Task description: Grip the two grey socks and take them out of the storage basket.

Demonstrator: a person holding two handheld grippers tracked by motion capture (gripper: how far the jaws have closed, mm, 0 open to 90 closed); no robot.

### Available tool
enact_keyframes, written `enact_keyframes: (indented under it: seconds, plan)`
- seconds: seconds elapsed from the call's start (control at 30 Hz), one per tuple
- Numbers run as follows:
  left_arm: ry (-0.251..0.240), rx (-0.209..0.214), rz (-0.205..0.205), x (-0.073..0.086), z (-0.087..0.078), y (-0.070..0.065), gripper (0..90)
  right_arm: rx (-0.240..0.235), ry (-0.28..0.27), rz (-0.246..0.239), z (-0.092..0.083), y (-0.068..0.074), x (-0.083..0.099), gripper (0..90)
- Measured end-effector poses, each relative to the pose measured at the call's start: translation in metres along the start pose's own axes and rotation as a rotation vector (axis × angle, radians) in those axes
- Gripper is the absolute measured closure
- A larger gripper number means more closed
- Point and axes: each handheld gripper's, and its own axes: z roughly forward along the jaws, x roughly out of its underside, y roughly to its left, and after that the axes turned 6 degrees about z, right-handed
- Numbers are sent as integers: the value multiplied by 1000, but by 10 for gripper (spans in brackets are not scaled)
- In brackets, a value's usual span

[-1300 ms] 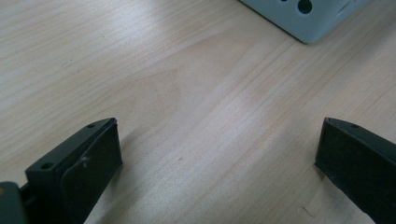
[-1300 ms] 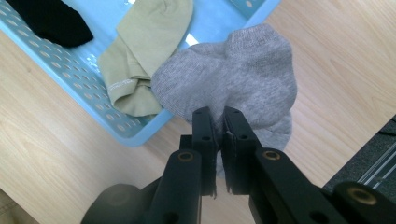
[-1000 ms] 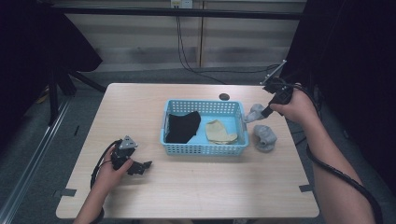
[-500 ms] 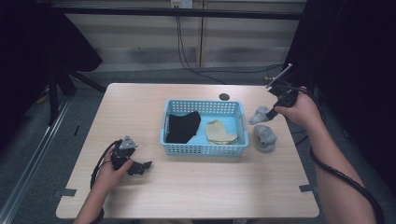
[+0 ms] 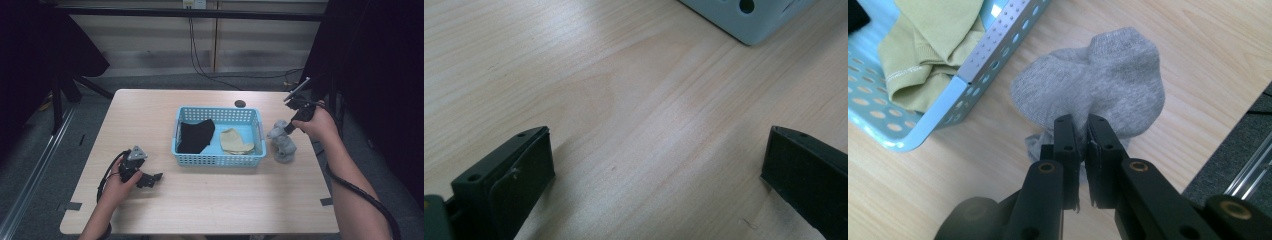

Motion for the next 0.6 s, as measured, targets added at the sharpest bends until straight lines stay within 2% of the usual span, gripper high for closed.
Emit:
enact_keyframes:
  seconds: [0.3,0.6]
  plan:
    - [2,-1,0,0,-1,-1,0,-14,24,-16,22,8,-1,844]
    - [2,-8,3,0,-1,-1,0,-26,23,-18,30,13,-3,840]
